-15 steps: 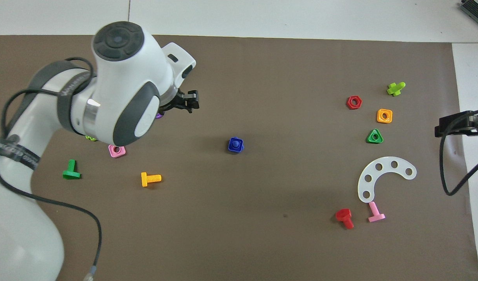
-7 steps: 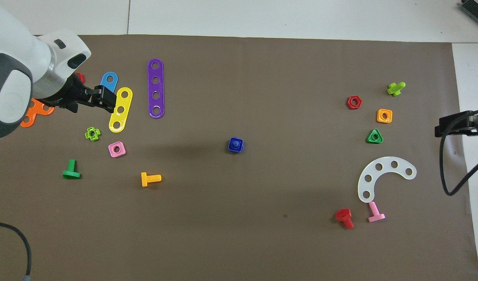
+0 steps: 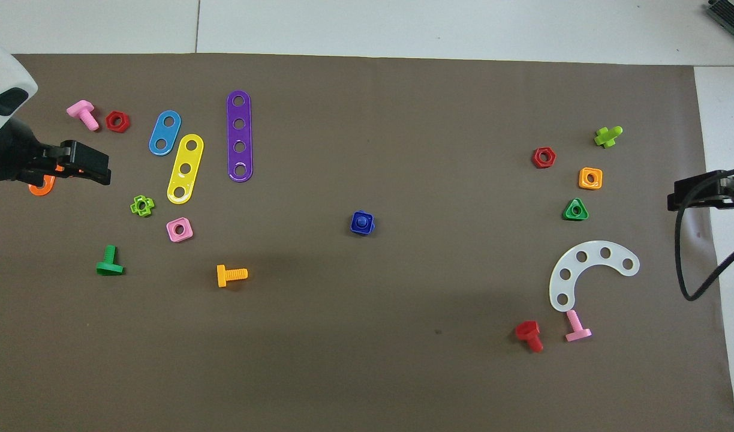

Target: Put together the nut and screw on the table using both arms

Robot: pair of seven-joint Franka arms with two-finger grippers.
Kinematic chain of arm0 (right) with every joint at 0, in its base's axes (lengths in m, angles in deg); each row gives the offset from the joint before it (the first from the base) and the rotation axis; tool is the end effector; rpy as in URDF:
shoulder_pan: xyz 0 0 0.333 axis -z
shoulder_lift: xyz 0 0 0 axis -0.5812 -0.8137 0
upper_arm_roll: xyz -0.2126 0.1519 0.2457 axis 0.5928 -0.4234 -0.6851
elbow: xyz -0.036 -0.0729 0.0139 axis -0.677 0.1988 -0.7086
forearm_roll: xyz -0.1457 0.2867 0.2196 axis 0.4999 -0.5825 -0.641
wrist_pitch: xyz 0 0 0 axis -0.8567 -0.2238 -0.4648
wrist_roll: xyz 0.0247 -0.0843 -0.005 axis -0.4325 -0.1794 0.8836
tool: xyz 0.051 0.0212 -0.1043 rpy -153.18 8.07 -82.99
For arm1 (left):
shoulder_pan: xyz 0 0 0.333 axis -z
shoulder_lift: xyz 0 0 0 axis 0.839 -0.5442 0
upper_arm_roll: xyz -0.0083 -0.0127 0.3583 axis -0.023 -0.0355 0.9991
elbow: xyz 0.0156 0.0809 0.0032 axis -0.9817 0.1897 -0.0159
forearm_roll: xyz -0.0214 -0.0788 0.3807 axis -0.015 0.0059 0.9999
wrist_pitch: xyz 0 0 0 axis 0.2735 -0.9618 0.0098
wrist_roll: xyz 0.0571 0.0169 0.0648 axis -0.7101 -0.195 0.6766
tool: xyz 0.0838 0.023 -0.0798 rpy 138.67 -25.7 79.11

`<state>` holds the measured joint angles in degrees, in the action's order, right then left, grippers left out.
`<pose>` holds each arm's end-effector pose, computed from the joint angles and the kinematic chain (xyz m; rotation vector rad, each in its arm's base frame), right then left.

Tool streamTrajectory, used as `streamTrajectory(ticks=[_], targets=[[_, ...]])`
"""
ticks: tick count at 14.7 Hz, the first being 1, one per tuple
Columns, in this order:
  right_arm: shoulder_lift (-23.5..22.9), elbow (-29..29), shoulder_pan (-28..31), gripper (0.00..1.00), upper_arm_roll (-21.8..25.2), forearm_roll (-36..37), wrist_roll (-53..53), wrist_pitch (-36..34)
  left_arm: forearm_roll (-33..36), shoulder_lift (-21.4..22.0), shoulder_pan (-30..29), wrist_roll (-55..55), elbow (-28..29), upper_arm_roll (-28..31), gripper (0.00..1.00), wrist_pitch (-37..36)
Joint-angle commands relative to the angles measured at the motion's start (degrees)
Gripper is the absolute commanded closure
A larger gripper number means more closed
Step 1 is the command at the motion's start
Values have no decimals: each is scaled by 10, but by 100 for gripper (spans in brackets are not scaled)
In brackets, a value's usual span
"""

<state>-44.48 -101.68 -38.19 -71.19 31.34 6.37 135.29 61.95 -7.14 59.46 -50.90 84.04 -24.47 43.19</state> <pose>0.5326 -0.0295 0.6680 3.1185 -0.1877 -0.0149 0.5769 -0.0503 0.6385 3.1170 -0.0702 -0.0375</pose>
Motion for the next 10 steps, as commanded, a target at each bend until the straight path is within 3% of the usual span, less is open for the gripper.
streamTrajectory(ticks=[1, 10], targets=[[12, -12, 5, 0, -5, -2, 9, 1, -4, 19, -10, -1, 19, -5, 0, 6], [12, -12, 5, 0, -5, -2, 9, 1, 4, 19, -15, -7, 7, -5, 0, 3]])
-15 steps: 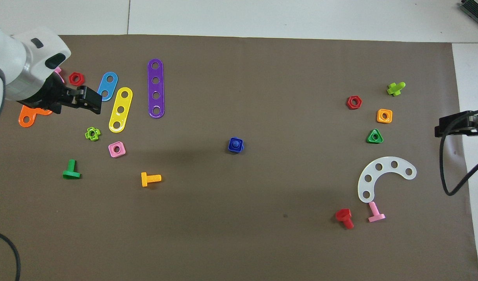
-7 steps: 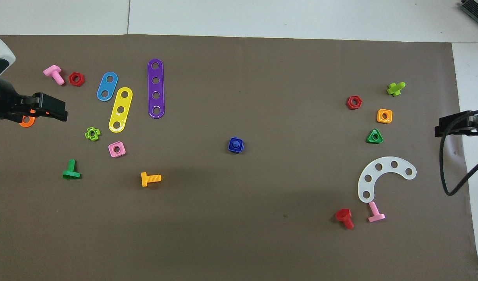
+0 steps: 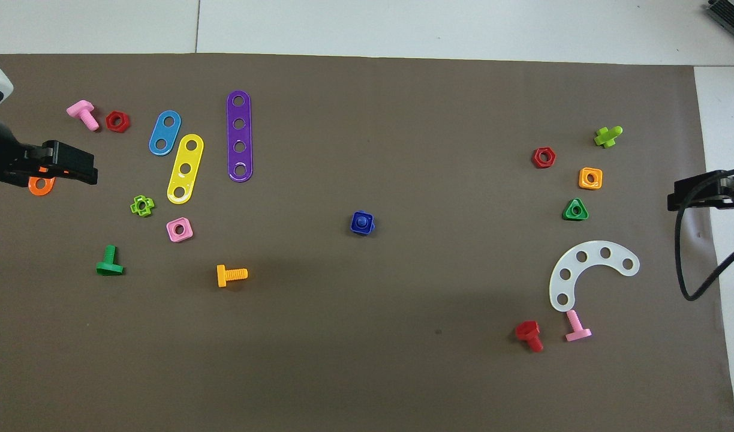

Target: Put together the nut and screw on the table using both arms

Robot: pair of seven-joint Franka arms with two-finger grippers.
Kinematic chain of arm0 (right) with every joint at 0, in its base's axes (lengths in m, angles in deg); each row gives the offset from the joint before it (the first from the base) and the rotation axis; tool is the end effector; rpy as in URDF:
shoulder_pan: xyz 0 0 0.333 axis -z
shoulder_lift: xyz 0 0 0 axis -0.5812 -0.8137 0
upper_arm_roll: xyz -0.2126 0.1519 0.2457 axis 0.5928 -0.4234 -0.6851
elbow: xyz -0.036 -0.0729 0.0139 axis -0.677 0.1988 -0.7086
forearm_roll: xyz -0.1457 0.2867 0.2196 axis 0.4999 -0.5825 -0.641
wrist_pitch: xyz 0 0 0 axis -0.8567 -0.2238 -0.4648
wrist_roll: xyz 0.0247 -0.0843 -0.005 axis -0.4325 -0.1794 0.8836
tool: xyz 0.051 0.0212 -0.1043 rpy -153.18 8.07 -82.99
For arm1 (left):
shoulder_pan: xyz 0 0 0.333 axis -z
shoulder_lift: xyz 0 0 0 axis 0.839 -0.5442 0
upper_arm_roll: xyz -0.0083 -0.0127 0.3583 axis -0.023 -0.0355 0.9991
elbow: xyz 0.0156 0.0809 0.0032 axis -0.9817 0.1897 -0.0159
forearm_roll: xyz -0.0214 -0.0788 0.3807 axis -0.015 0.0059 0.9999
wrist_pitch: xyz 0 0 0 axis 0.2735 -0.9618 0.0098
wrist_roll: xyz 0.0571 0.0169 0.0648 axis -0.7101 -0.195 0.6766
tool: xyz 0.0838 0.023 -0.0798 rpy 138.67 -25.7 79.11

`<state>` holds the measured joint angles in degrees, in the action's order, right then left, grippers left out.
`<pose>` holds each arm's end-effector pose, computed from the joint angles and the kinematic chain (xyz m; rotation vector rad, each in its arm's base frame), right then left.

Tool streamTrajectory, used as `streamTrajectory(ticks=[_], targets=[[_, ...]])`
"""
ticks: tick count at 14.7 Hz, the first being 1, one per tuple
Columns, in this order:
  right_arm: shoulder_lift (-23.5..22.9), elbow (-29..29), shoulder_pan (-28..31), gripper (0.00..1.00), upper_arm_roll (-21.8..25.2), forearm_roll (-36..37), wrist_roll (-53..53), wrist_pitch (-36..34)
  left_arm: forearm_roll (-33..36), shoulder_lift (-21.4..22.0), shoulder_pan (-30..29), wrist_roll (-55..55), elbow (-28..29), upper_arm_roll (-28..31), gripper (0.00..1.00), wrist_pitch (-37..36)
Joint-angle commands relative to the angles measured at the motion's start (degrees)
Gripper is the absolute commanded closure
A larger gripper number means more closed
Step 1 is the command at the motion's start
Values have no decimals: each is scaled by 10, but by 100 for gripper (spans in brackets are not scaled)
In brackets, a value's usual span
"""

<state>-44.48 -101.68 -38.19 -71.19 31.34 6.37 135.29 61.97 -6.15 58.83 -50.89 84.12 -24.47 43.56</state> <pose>0.5326 -0.0295 0.6680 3.1185 -0.1877 -0.0149 0.5727 -0.0438 0.6483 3.1173 -0.0529 -0.0025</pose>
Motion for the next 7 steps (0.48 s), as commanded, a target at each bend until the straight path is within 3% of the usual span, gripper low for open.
streamTrajectory(ticks=[1, 7], targets=[[12, -12, 6, 0, -5, -2, 9, 1, 3, 10, -8, -7, 7, -5, 0, -5], [12, -12, 5, 0, -5, -2, 9, 1, 12, 17, -8, -31, 9, -5, 0, -20]])
